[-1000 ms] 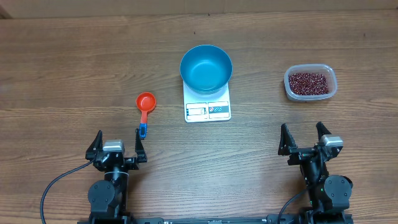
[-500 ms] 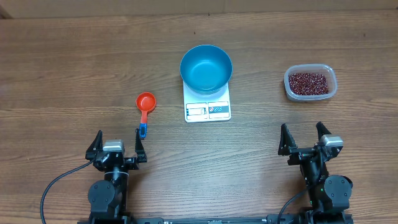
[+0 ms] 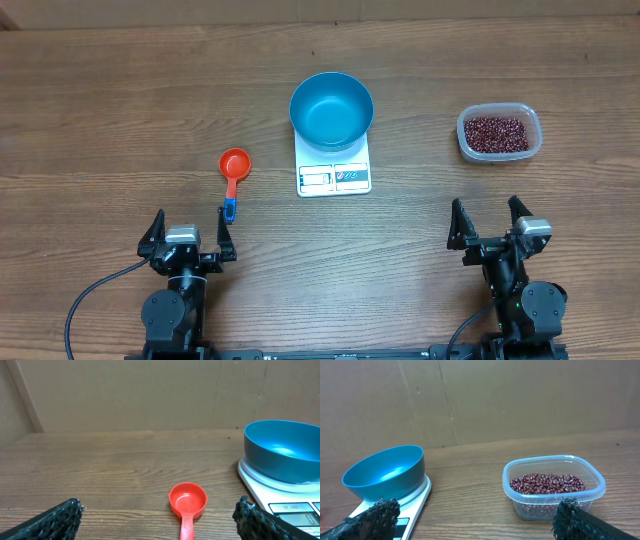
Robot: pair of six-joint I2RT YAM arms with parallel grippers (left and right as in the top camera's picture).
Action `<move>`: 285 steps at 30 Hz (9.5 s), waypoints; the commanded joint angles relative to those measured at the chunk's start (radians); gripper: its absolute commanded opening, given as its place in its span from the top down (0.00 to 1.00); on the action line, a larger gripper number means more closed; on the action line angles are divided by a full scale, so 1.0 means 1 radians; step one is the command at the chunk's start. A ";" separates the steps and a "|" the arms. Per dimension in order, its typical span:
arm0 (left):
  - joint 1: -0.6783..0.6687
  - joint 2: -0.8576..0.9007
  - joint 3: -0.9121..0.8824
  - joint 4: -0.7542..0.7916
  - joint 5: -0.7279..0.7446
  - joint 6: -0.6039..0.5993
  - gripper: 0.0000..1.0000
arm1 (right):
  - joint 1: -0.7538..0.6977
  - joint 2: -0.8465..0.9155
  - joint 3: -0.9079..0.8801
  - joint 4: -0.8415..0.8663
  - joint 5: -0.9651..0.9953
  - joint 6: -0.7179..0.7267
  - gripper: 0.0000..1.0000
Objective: Scoop item into bowl and weigh 150g on scale
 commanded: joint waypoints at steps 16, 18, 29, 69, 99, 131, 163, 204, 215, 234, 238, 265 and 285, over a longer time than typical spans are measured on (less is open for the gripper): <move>0.005 -0.008 -0.004 0.002 -0.011 -0.013 0.00 | 0.008 -0.011 -0.011 0.008 0.005 0.005 0.00; 0.005 -0.008 -0.004 0.002 -0.011 -0.013 0.01 | 0.008 -0.011 -0.011 0.008 0.005 0.005 0.00; 0.005 -0.008 -0.004 0.002 -0.011 -0.013 0.00 | 0.008 -0.011 -0.011 0.008 0.005 0.005 0.00; 0.005 -0.008 0.016 -0.045 0.072 -0.017 0.00 | 0.008 -0.011 -0.011 0.008 0.005 0.005 0.00; 0.005 0.309 0.589 -0.563 0.030 0.006 0.00 | 0.008 -0.011 -0.011 0.008 0.005 0.005 0.00; 0.005 1.156 1.218 -1.020 0.041 0.008 0.00 | 0.008 -0.011 -0.011 0.008 0.005 0.005 0.00; 0.056 1.643 1.475 -1.143 0.082 0.119 0.00 | 0.008 -0.011 -0.011 0.008 0.005 0.005 0.00; 0.058 1.730 1.472 -1.097 0.085 0.114 0.00 | 0.008 -0.011 -0.011 0.008 0.005 0.005 0.00; 0.058 1.730 1.472 -1.068 0.171 0.084 0.01 | 0.008 -0.011 -0.011 0.008 0.005 0.005 0.00; 0.058 1.730 1.472 -1.068 0.170 0.084 0.01 | 0.008 -0.011 -0.011 0.008 0.005 0.005 0.00; 0.058 1.730 1.472 -1.068 0.170 0.084 0.00 | 0.008 -0.011 -0.011 0.008 0.005 0.005 0.00; 0.058 1.733 1.471 -1.040 0.118 0.092 0.00 | 0.008 -0.011 -0.011 0.008 0.005 0.005 0.00; 0.058 1.733 1.368 -0.959 0.076 0.092 0.01 | 0.008 -0.011 -0.011 0.008 0.005 0.005 0.00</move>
